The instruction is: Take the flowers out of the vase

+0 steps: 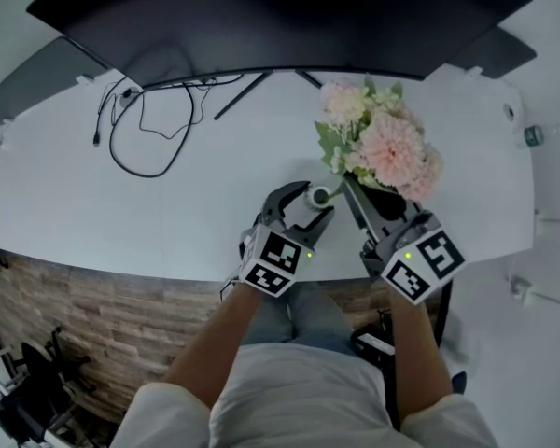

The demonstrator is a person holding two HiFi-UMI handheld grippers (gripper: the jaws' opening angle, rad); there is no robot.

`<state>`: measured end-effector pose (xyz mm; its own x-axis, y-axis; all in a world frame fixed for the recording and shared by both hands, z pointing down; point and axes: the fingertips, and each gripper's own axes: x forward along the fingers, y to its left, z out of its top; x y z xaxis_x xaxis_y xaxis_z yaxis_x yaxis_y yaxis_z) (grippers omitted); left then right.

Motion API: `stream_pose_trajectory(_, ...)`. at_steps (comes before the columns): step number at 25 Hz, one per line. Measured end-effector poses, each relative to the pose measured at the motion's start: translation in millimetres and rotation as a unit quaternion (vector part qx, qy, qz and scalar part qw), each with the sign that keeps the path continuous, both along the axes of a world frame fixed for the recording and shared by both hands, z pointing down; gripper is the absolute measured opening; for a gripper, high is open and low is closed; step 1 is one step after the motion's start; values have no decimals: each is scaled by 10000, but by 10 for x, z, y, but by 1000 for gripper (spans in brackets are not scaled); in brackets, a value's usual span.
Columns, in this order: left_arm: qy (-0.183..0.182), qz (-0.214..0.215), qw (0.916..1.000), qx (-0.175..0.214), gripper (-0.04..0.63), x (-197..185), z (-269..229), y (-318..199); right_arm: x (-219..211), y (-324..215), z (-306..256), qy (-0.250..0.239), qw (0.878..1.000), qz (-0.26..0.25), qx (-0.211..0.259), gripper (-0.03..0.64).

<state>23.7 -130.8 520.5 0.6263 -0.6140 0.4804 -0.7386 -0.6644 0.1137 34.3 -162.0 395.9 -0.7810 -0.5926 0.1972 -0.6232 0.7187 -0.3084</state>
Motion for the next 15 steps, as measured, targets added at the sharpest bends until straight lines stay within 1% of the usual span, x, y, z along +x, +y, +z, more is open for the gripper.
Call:
stream_pose_trajectory(6,-1,-42,10000,17,247,32,-19,8,104,0,-133,-46,9999,89,66,69)
stream_pose_trajectory(15,54,-43,10000,-18,247,-42,20,-2,113,-1,-233,-84,9997,212,116,69)
